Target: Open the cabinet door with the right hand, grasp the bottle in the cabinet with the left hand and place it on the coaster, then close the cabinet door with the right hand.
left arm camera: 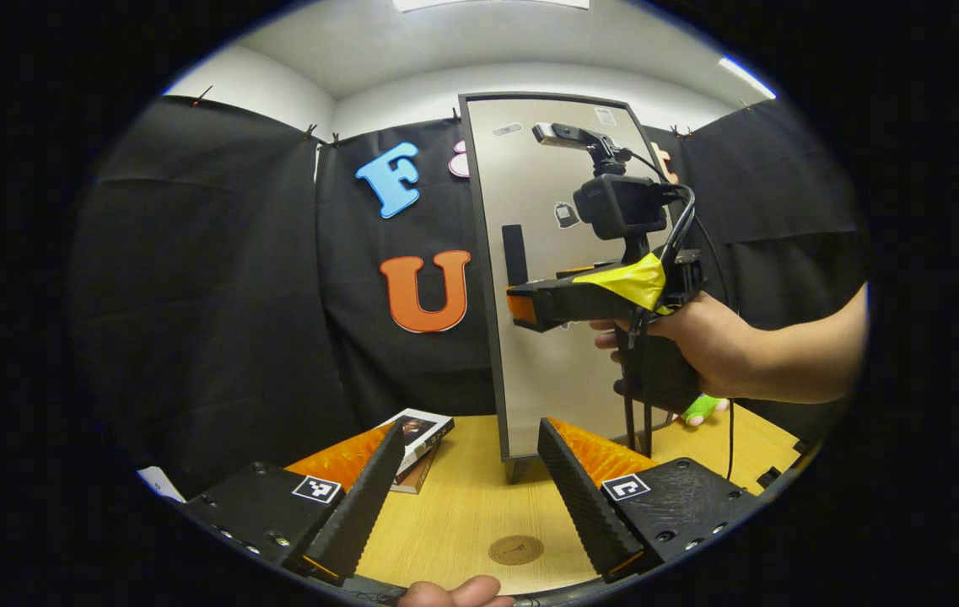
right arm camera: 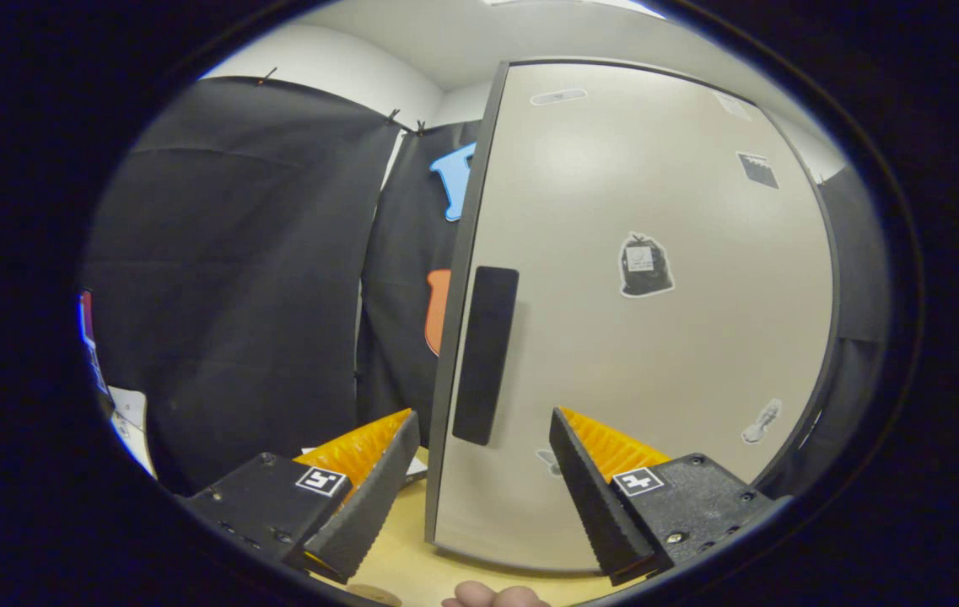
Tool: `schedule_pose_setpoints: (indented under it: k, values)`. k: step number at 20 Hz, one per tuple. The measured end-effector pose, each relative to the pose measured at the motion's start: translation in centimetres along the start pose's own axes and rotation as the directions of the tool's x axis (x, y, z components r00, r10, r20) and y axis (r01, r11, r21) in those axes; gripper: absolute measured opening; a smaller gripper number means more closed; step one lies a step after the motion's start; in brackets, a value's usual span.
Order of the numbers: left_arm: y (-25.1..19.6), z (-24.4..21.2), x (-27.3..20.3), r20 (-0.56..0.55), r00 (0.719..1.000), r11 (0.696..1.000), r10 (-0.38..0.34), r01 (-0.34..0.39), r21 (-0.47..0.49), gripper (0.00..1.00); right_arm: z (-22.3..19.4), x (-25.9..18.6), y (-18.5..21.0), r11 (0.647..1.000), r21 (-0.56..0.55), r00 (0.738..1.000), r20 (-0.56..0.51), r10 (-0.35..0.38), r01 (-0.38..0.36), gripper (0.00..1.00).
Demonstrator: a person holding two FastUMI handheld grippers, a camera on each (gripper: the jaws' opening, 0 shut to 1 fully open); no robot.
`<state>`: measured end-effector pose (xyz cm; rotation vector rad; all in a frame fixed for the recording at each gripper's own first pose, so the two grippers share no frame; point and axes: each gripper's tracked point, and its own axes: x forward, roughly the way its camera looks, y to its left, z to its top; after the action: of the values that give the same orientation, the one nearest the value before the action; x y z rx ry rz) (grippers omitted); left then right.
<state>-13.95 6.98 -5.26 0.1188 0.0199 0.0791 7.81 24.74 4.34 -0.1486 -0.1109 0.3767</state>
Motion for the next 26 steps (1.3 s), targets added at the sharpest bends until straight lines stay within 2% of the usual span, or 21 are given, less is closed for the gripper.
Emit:
schedule_pose_setpoints:
  k: [6, 9, 10, 12, 14, 15, 19, 26]
  values:
    - [2.2, 0.5, -0.4, 0.009, 0.999, 0.999, 0.034, -0.033, -0.032, 0.96, 0.4, 2.9, 0.5, 0.999, -0.037, 1.000, 0.015, -0.016, 0.017, 1.00]
    - [3.3, -0.4, -0.7, -0.013, 1.000, 0.999, 0.024, -0.024, -0.030, 0.96, -0.2, 4.0, -0.2, 0.993, -0.087, 0.997, 0.009, -0.073, 0.074, 0.97]
    - [3.7, -1.0, -0.9, -0.024, 0.999, 0.999, 0.022, -0.023, -0.025, 0.96, -0.7, 4.3, 0.0, 0.994, -0.082, 0.998, -0.007, -0.068, 0.067, 0.97]
    - [4.3, -2.0, -1.3, -0.043, 0.999, 1.000, 0.001, -0.002, -0.025, 0.96, -1.1, 4.9, 0.3, 0.996, -0.063, 0.997, -0.027, -0.066, 0.064, 0.79]
    - [4.9, -3.4, -1.4, -0.074, 0.997, 0.999, -0.021, 0.019, -0.031, 0.96, -1.5, 5.3, -0.4, 0.995, -0.031, 0.995, -0.038, -0.092, 0.090, 0.47]
    - [5.3, -4.1, -1.4, -0.094, 0.995, 0.999, -0.024, 0.021, -0.032, 0.96, -1.4, 5.1, -0.3, 0.996, -0.003, 0.995, -0.045, -0.089, 0.089, 0.36]
    - [6.6, -4.4, -1.0, -0.107, 0.994, 0.997, -0.018, 0.010, -0.071, 0.96, -1.3, 5.0, -0.3, 0.996, 0.007, 0.994, -0.063, -0.094, 0.094, 0.28]
    - [6.9, -5.3, -0.3, -0.121, 0.993, 0.991, 0.008, -0.024, -0.128, 0.97, -1.3, 4.1, 0.0, 0.999, 0.024, 0.997, -0.071, -0.040, 0.042, 0.23]
